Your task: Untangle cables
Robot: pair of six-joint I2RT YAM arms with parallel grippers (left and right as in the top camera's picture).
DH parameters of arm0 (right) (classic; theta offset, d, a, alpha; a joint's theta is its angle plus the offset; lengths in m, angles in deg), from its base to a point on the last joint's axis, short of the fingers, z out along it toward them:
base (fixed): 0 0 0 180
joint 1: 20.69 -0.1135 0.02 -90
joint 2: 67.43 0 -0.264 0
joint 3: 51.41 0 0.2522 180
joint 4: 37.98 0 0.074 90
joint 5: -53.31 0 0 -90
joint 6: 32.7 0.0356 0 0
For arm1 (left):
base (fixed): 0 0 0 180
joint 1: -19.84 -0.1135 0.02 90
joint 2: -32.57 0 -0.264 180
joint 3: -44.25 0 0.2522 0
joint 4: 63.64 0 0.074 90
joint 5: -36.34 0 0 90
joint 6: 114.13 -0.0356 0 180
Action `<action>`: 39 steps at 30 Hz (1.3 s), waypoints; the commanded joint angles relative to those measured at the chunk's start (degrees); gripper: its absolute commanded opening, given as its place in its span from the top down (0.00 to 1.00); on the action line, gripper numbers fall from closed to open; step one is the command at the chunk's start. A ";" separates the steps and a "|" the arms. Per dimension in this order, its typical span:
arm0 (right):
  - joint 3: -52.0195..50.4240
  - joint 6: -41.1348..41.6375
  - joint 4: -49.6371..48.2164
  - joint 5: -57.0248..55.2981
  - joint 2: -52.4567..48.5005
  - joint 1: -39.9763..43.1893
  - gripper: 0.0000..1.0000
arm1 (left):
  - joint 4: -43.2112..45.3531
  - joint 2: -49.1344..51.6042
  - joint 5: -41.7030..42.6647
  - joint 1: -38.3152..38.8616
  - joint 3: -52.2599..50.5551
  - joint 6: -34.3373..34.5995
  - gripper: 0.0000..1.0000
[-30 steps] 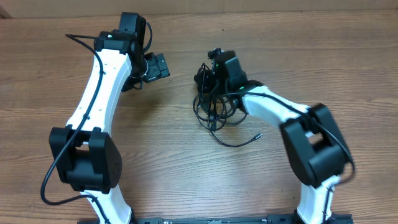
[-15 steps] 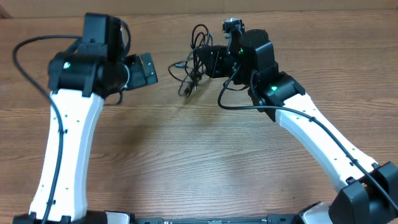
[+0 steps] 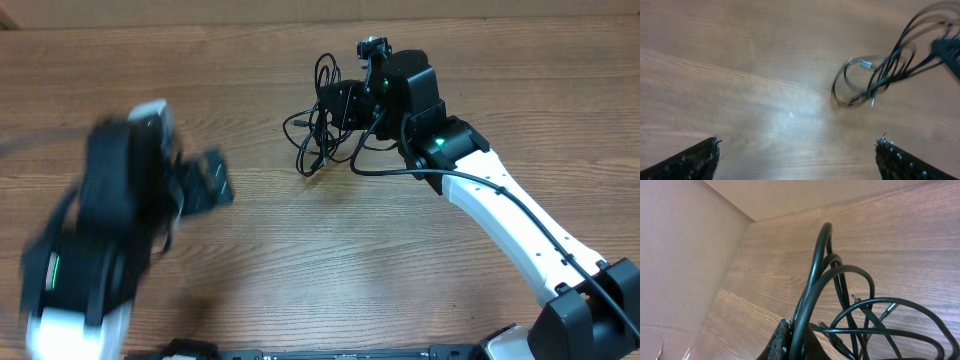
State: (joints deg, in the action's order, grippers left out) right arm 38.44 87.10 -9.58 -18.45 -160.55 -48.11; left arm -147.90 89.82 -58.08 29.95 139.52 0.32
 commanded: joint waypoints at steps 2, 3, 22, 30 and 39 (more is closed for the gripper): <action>0.59 -1.25 0.13 1.20 1.73 -0.28 0.96 | 7.45 -14.21 -6.03 0.04 -16.00 3.21 0.01; 0.59 -1.64 0.22 1.18 1.73 -0.28 0.96 | 8.76 -16.39 -6.60 0.04 -18.05 3.23 0.00; 0.59 -4.59 -2.10 1.16 1.84 -0.20 0.96 | 5.60 -24.13 -6.49 0.04 -26.93 3.89 0.00; 0.59 -4.55 -0.63 1.16 1.84 -0.22 0.96 | 5.57 -24.11 -6.49 0.04 -26.95 3.89 0.00; 0.59 -4.57 1.90 1.18 1.84 -0.37 0.96 | 5.55 -24.11 -6.49 0.04 -26.95 3.89 0.00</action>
State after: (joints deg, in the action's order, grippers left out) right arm 38.42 83.85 -8.18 -18.04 -160.51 -48.18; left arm -142.33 66.08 -64.20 29.95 113.01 2.99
